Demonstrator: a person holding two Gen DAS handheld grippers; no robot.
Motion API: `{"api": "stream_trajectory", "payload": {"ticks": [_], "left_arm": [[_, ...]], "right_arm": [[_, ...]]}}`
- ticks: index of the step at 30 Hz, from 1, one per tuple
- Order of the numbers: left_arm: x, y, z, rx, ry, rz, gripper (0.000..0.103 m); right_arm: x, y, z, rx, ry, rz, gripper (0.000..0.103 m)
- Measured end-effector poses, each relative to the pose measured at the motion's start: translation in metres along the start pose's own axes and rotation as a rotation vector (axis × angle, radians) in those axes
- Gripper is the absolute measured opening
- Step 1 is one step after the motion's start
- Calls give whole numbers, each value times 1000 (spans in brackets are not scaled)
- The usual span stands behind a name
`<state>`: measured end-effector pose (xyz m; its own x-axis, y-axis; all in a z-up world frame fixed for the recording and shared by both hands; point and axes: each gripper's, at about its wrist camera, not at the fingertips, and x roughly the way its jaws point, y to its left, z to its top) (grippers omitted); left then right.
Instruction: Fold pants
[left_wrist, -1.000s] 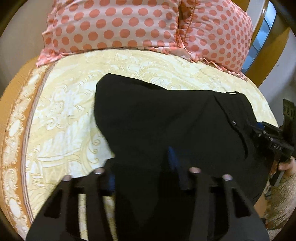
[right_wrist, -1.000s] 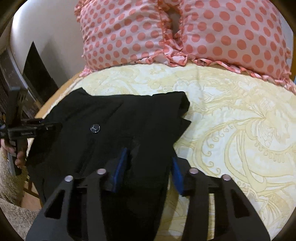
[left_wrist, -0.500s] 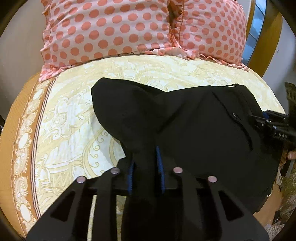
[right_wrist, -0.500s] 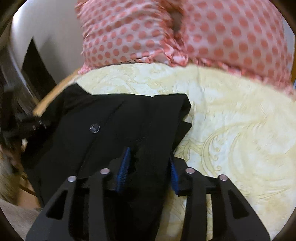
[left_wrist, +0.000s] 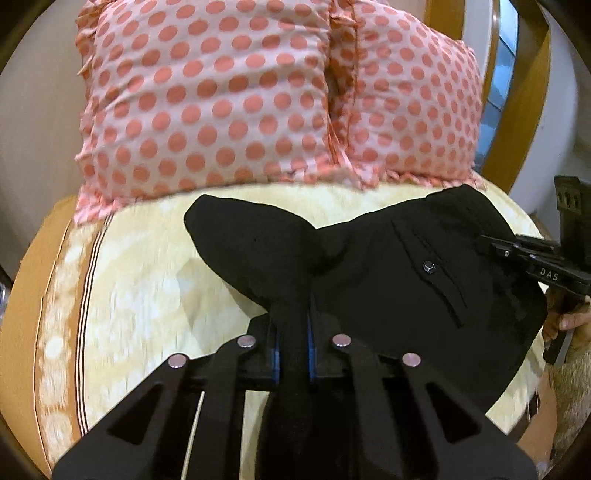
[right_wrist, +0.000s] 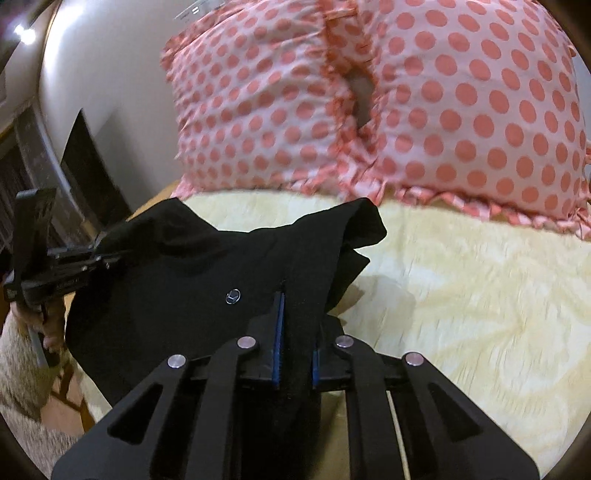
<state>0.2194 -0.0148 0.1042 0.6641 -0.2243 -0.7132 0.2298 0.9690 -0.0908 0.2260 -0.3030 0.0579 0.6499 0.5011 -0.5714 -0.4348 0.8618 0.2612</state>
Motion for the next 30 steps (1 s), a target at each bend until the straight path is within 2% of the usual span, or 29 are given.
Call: {"api": "stream_trajectory", "payload": {"ticks": [3,7,11,15,17,18,20,21,22,25,28,30], "left_arm": [[21,7,29,-21,-32,9,9],[56,18,58,-69,-28,14,10],[95,25,54,-72,47,22,11],[107,21,45,-51,47,63,14],[106,19,41,-44,31,91,21],[105,20,40,-46,24,103,30],[96,24,37,-58,-6,121,38],[89,27,35,-64,-21,130,47],[79,30,32,-69,-45,145,54],[47,35,22,-72,-106,151,64],[22,26,8,-53,-120,81,68],[11,11,-2,-10,-118,21,70]], "right_arm": [[11,-13,20,13,-24,-32,11],[33,-39,41,53,-38,-71,11],[65,-64,30,117,61,-99,11],[73,-63,24,89,73,-133,13],[73,-60,25,69,91,-166,26],[72,-60,24,65,105,-189,32],[62,-60,19,59,107,-208,51],[56,-59,16,53,99,-235,69],[50,-58,12,44,91,-252,72],[20,-47,-8,-29,53,-314,72],[3,-39,-26,-108,63,-432,72],[2,-40,-35,-150,105,-525,72]]}}
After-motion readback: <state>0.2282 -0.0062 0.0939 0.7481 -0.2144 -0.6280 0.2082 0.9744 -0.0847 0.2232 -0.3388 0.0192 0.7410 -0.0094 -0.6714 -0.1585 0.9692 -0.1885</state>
